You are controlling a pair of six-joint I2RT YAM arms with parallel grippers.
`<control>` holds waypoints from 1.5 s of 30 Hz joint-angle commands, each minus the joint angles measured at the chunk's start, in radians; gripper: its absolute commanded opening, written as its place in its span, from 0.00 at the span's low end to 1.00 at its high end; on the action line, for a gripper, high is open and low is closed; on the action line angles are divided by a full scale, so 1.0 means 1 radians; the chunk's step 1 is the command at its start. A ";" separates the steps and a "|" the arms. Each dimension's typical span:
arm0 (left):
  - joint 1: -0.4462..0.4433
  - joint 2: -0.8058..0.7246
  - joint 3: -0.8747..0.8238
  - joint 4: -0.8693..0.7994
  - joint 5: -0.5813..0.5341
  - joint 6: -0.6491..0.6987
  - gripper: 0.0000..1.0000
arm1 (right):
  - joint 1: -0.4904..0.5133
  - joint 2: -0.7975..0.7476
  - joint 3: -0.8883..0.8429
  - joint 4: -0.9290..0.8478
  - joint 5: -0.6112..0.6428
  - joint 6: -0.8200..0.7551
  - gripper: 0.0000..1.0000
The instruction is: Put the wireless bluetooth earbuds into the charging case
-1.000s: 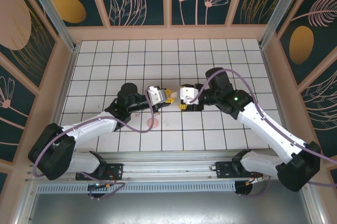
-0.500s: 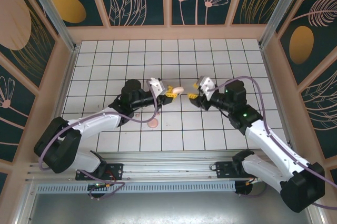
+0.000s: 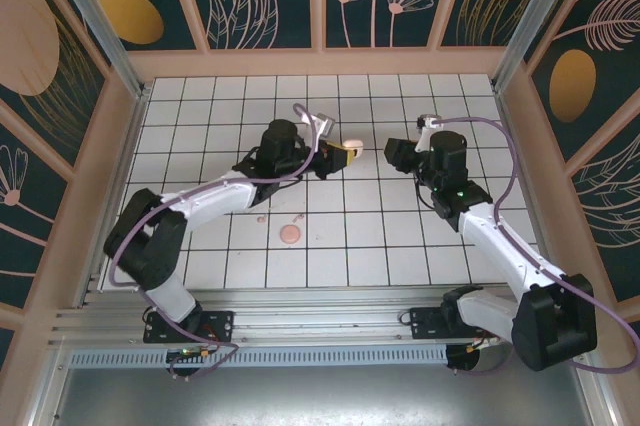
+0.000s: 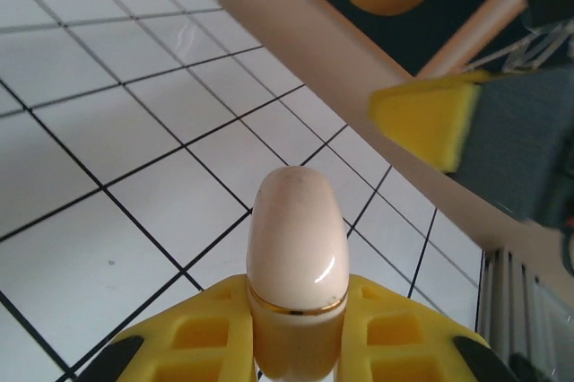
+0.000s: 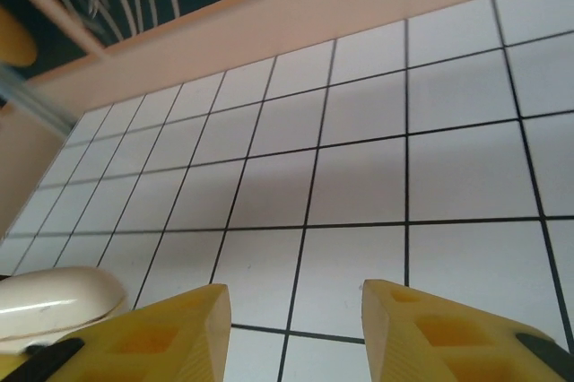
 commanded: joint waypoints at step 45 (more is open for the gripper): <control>-0.024 0.642 0.637 -0.442 -0.028 -0.454 0.22 | -0.128 0.004 0.009 -0.125 -0.083 0.256 0.41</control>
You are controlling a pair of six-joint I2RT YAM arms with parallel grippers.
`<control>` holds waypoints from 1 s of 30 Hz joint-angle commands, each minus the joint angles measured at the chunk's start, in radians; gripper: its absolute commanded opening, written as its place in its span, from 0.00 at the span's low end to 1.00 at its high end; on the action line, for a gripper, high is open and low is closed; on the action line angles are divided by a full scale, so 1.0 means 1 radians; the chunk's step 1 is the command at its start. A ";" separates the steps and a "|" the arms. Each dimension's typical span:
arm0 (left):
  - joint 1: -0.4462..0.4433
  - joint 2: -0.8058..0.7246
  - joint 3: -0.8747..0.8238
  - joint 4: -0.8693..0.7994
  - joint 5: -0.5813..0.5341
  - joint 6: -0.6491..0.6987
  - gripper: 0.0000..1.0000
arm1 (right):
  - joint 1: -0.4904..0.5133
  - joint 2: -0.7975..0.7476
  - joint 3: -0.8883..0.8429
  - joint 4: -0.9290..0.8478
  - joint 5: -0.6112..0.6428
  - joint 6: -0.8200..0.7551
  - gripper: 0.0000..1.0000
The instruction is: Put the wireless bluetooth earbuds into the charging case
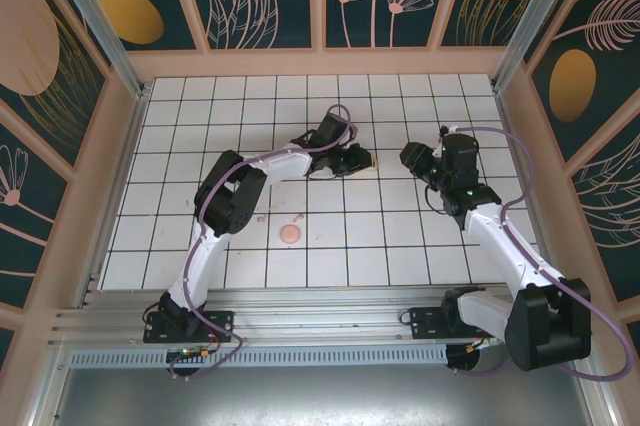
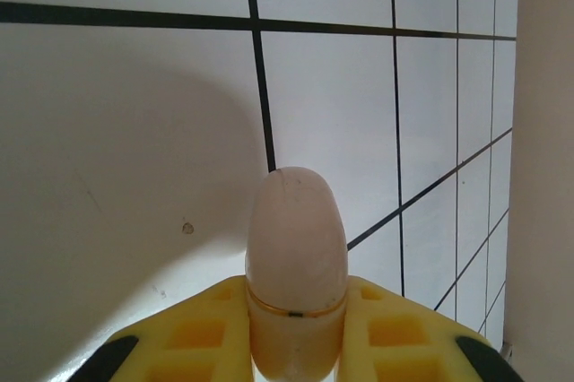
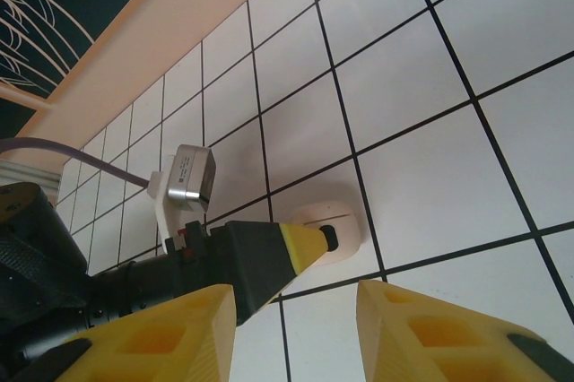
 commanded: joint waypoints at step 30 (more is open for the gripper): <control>-0.007 -0.074 0.108 -0.310 -0.195 0.194 0.45 | -0.026 -0.021 0.048 -0.026 -0.031 -0.014 0.43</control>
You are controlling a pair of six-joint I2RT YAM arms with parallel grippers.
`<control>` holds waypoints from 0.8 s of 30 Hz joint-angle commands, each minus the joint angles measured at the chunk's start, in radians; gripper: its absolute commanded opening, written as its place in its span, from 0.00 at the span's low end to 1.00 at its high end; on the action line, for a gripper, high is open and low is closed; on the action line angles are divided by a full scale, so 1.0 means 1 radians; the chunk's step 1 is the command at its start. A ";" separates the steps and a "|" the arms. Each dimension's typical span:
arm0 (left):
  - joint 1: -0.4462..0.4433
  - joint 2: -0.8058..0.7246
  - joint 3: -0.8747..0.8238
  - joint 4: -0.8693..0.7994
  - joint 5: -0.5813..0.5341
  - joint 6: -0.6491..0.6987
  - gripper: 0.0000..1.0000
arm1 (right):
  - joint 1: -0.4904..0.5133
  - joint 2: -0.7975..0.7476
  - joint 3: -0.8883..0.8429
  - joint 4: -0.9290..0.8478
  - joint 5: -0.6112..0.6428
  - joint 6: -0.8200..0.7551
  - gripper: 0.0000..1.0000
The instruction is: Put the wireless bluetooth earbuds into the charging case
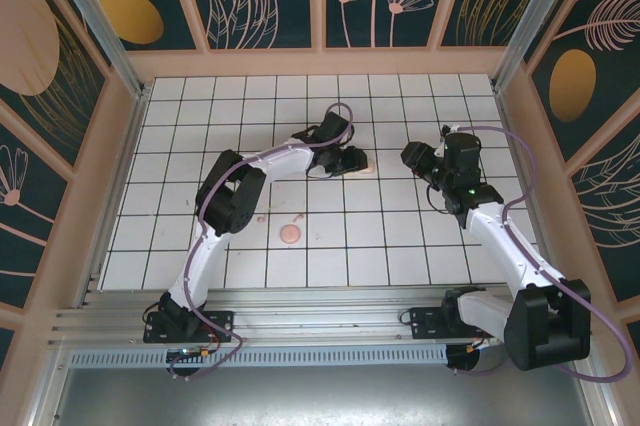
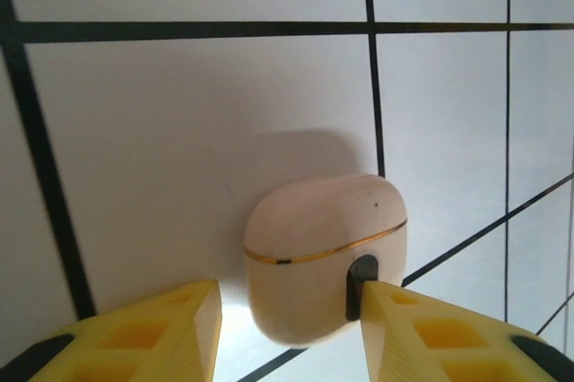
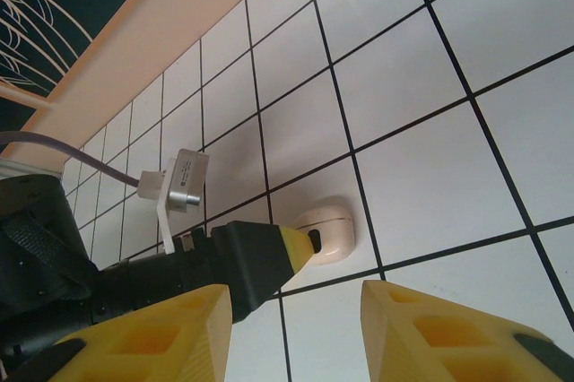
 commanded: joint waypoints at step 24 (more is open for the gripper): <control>-0.070 -0.600 -0.487 -0.489 -0.310 0.047 0.47 | 0.015 0.061 0.064 0.015 -0.100 0.037 0.47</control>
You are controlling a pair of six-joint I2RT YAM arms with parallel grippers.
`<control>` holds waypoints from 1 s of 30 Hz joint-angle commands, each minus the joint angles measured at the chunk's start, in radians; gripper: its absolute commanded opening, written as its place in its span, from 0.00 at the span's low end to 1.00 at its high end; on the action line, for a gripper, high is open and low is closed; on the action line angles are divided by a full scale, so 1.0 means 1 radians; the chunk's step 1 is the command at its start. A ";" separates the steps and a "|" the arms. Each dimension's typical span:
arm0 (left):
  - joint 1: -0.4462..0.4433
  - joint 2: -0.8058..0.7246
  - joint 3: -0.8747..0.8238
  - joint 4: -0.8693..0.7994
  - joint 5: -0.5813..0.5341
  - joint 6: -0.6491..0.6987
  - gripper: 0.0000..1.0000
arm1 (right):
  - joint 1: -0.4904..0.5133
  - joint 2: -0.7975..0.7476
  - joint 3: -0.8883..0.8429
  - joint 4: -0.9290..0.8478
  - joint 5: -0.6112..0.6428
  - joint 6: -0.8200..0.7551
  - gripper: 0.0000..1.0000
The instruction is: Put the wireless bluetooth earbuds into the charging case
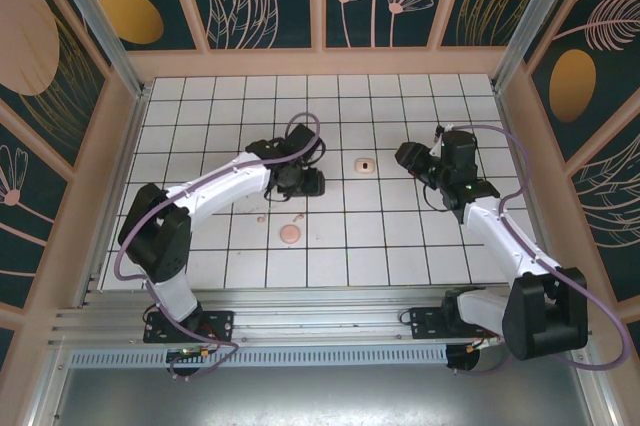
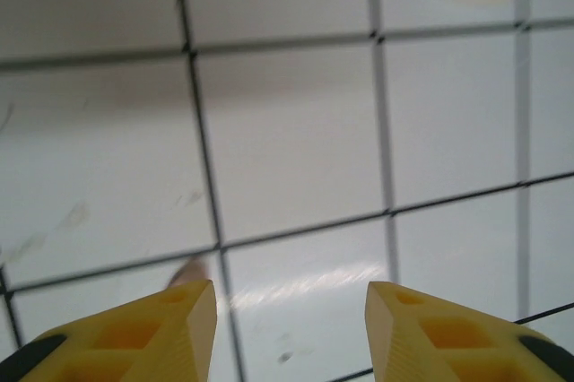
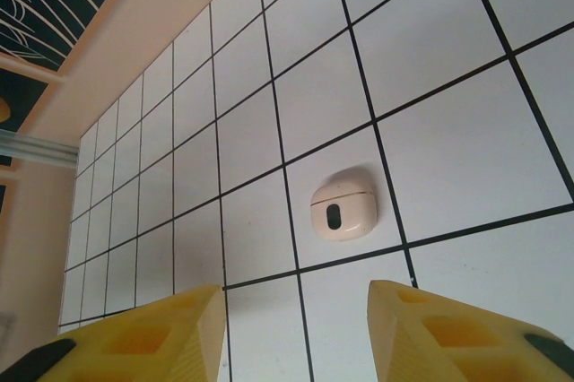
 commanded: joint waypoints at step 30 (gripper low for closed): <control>-0.081 0.080 -0.141 -0.175 -0.083 0.025 0.56 | 0.047 0.002 0.072 -0.009 0.004 0.015 0.47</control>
